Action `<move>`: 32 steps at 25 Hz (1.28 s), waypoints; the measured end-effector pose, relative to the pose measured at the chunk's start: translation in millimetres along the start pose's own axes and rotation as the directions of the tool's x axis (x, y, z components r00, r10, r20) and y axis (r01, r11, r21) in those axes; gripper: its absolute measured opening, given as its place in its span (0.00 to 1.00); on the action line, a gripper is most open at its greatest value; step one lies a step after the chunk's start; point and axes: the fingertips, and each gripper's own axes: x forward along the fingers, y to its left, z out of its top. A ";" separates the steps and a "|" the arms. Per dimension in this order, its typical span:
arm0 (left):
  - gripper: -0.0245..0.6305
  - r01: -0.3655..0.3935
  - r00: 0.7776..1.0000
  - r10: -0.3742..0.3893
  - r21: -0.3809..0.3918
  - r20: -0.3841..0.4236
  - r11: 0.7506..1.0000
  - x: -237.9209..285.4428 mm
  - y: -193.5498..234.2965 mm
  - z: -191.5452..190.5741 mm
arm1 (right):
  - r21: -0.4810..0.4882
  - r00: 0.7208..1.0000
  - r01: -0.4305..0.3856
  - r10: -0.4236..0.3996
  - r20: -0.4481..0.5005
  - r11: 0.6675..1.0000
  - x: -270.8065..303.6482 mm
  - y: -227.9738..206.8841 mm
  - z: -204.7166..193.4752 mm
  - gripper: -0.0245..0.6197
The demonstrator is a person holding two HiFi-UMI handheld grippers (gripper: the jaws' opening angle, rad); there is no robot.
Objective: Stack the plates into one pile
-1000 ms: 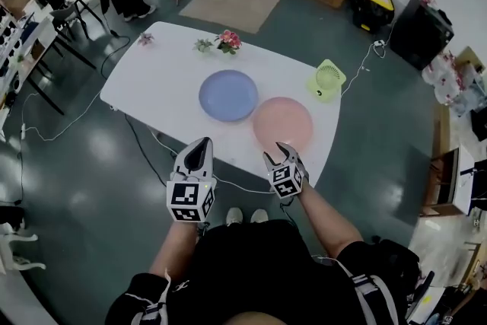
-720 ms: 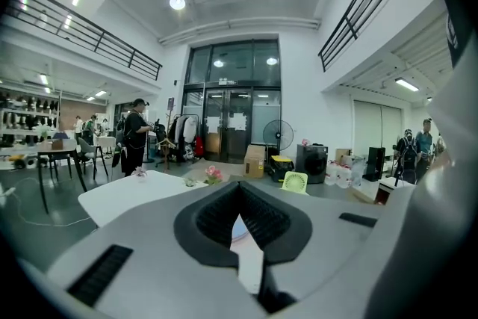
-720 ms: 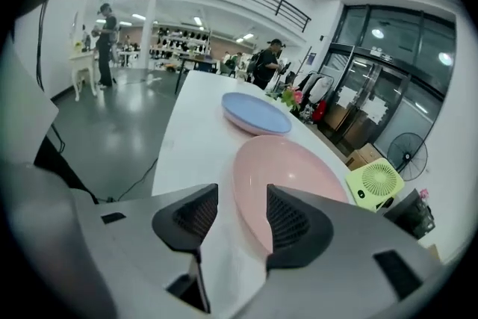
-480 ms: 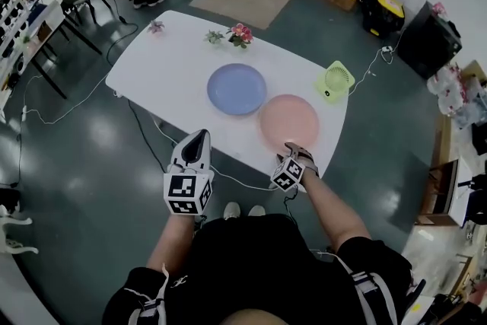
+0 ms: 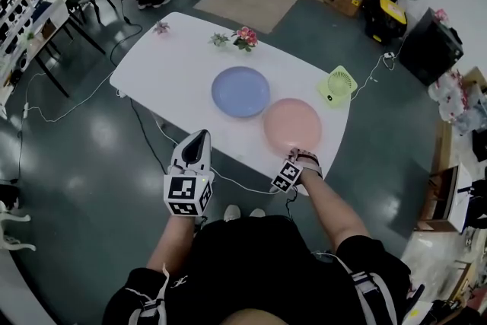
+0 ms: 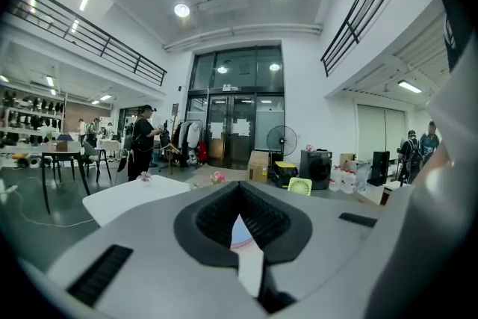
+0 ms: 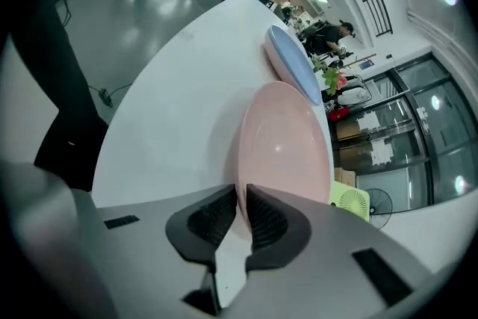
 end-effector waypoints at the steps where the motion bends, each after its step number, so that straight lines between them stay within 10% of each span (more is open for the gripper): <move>1: 0.06 0.002 1.000 -0.002 0.001 -0.002 1.000 -1.0 0.2 -0.1 | -0.010 1.000 0.000 0.000 -0.003 1.000 -0.8 1.2 0.1 0.12; 32: 0.06 -0.043 0.999 0.043 0.007 0.015 0.999 -23.4 16.3 10.2 | 0.082 0.976 0.190 -0.198 0.096 0.978 -50.7 -51.8 58.8 0.09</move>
